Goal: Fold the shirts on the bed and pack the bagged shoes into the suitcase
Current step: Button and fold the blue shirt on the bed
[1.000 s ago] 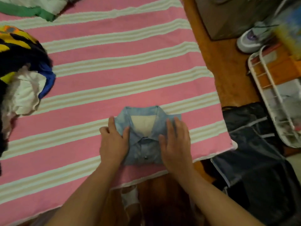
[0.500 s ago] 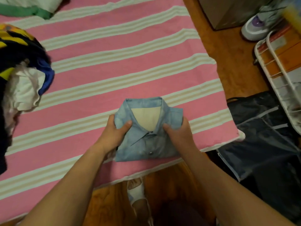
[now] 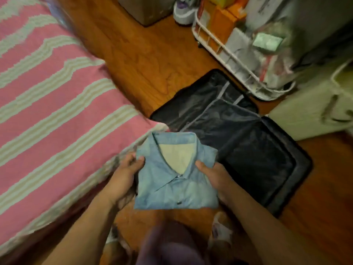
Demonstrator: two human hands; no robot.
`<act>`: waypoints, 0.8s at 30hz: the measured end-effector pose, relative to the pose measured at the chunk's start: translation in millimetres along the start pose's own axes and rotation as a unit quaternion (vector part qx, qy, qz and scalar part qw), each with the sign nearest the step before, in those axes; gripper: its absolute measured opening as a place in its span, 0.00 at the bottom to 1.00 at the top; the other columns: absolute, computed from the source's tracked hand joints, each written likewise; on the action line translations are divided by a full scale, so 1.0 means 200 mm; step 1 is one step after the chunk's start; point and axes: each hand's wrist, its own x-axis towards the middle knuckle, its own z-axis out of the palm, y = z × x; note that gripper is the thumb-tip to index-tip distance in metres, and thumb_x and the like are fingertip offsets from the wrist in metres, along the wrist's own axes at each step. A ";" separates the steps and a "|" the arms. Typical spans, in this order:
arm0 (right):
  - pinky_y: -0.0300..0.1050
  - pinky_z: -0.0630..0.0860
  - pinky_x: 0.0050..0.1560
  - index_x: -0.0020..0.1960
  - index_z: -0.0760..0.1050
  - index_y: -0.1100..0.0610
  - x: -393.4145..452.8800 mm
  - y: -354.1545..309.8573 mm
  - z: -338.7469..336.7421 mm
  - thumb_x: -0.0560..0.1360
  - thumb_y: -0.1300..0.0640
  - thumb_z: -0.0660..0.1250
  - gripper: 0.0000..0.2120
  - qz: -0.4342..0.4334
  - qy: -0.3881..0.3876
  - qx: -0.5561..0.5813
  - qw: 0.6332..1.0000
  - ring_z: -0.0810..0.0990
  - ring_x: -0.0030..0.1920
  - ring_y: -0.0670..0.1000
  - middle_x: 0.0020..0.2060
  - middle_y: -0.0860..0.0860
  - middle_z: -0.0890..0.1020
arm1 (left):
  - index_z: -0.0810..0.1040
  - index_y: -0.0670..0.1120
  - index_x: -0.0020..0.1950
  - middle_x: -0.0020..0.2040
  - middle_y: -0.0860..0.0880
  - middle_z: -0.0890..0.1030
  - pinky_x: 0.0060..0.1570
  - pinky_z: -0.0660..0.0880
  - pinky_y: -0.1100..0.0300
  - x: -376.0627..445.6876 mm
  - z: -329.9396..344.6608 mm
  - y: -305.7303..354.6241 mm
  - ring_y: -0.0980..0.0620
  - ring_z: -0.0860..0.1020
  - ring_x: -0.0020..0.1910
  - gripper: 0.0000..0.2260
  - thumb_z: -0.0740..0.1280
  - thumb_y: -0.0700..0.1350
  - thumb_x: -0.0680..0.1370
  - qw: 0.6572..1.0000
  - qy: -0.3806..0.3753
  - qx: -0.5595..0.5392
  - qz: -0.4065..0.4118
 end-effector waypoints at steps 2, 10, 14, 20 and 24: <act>0.55 0.81 0.58 0.60 0.81 0.58 -0.04 0.14 -0.44 0.78 0.55 0.71 0.13 0.017 0.033 0.041 0.998 0.85 0.54 0.56 0.54 0.56 0.86 | 0.70 0.44 0.55 0.44 0.45 0.81 0.36 0.80 0.58 0.11 0.43 -0.16 0.51 0.81 0.39 0.04 0.65 0.40 0.83 0.996 0.022 0.088 -0.008; 0.62 0.78 0.61 0.67 0.76 0.55 -0.15 0.88 -1.42 0.78 0.61 0.69 0.18 0.073 0.110 0.281 0.951 0.83 0.58 0.60 0.59 0.57 0.84 | 0.70 0.47 0.55 0.50 0.44 0.81 0.57 0.78 0.43 0.47 1.55 -0.84 0.42 0.81 0.52 0.13 0.73 0.46 0.78 0.942 -0.043 0.330 -0.033; 0.55 0.81 0.53 0.64 0.78 0.57 0.08 1.09 -1.63 0.78 0.64 0.68 0.16 0.038 0.175 0.344 0.922 0.84 0.56 0.60 0.57 0.59 0.84 | 0.72 0.52 0.53 0.54 0.46 0.81 0.60 0.78 0.41 0.78 1.84 -1.03 0.45 0.81 0.54 0.11 0.72 0.53 0.78 0.914 -0.106 0.392 -0.010; 0.51 0.81 0.49 0.64 0.79 0.58 0.69 1.21 -1.89 0.65 0.53 0.79 0.28 -0.053 0.242 0.357 0.901 0.85 0.55 0.58 0.57 0.58 0.84 | 0.68 0.49 0.73 0.65 0.46 0.77 0.65 0.73 0.44 1.39 2.19 -1.17 0.44 0.77 0.60 0.24 0.64 0.57 0.80 0.831 -0.190 0.522 0.028; 0.53 0.82 0.53 0.67 0.76 0.58 1.07 1.24 -2.10 0.64 0.49 0.80 0.34 -0.117 0.271 0.335 0.895 0.84 0.57 0.56 0.60 0.56 0.83 | 0.65 0.46 0.76 0.68 0.45 0.75 0.60 0.69 0.53 1.68 2.40 -1.27 0.46 0.74 0.61 0.22 0.62 0.47 0.83 0.825 -0.215 0.511 0.107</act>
